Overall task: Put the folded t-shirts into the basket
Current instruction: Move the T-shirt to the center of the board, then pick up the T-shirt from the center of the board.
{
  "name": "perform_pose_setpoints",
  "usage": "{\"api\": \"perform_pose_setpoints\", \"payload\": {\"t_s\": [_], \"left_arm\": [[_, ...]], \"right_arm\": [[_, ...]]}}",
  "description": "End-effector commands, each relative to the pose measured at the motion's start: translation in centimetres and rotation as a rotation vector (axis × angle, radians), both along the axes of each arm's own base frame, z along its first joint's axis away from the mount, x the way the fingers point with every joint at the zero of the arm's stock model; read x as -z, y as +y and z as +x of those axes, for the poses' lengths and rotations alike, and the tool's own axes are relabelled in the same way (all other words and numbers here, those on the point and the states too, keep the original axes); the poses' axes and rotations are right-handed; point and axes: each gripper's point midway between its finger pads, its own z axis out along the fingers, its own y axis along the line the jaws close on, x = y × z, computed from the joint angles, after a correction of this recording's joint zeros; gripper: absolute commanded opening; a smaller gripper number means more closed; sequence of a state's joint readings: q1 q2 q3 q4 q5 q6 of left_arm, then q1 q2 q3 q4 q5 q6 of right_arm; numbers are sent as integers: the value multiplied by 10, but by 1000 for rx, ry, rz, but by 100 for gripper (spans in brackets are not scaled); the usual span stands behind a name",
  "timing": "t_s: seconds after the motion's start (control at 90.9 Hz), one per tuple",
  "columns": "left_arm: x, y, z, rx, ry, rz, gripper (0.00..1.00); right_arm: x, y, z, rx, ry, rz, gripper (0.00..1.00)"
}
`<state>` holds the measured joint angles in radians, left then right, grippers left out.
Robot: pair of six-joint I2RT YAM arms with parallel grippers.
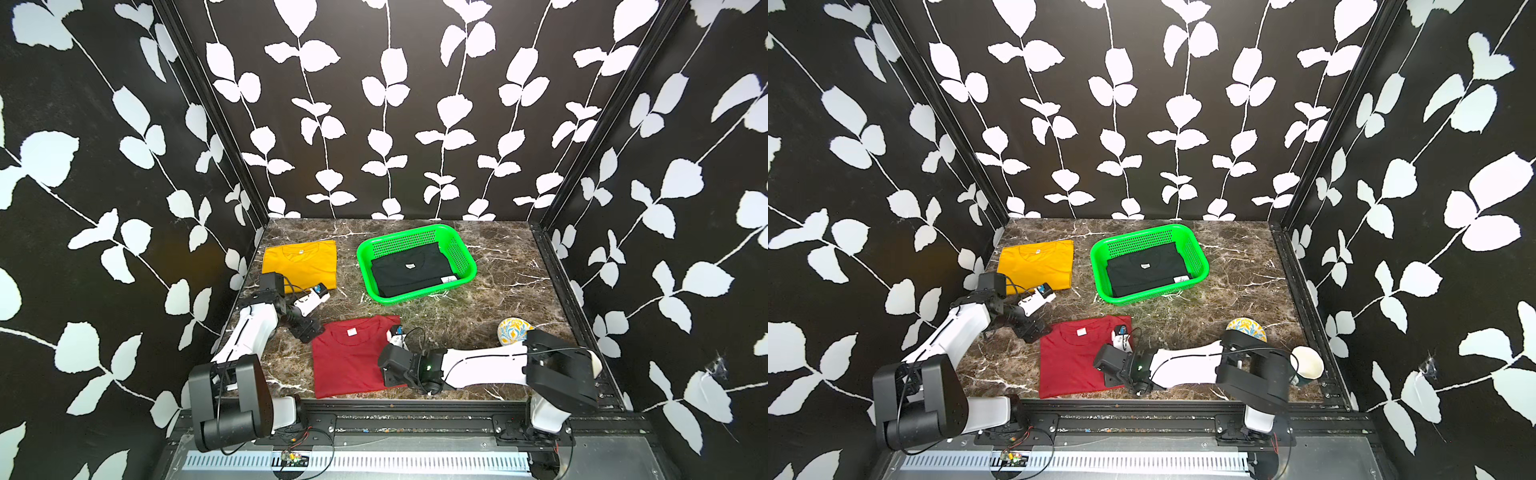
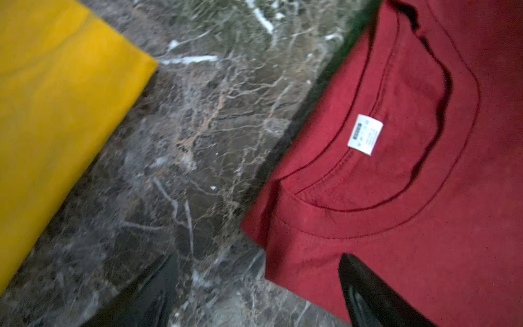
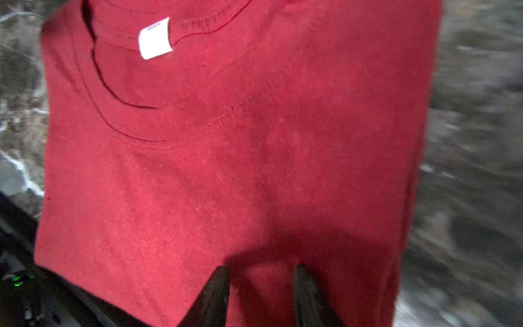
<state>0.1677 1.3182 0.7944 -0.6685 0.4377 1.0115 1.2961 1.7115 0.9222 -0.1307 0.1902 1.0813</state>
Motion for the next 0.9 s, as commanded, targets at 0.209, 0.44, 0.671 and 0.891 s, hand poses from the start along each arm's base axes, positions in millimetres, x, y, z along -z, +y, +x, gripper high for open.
{"api": "perform_pose_setpoints", "payload": {"t_s": [0.209, 0.44, 0.671, 0.891], "left_arm": [[32, -17, -13, 387, 71, 57, 90], [48, -33, -27, 522, 171, 53, 85], [52, -33, -34, 540, 322, 36, 66], [70, -31, -54, 615, 418, 141, 0]], "right_arm": [[-88, -24, 25, 1, -215, -60, 52], [-116, -33, 30, 22, -276, -8, 54], [-116, -39, 29, 28, -262, -27, 56], [-100, -46, 37, 81, -213, -60, 59]]}}
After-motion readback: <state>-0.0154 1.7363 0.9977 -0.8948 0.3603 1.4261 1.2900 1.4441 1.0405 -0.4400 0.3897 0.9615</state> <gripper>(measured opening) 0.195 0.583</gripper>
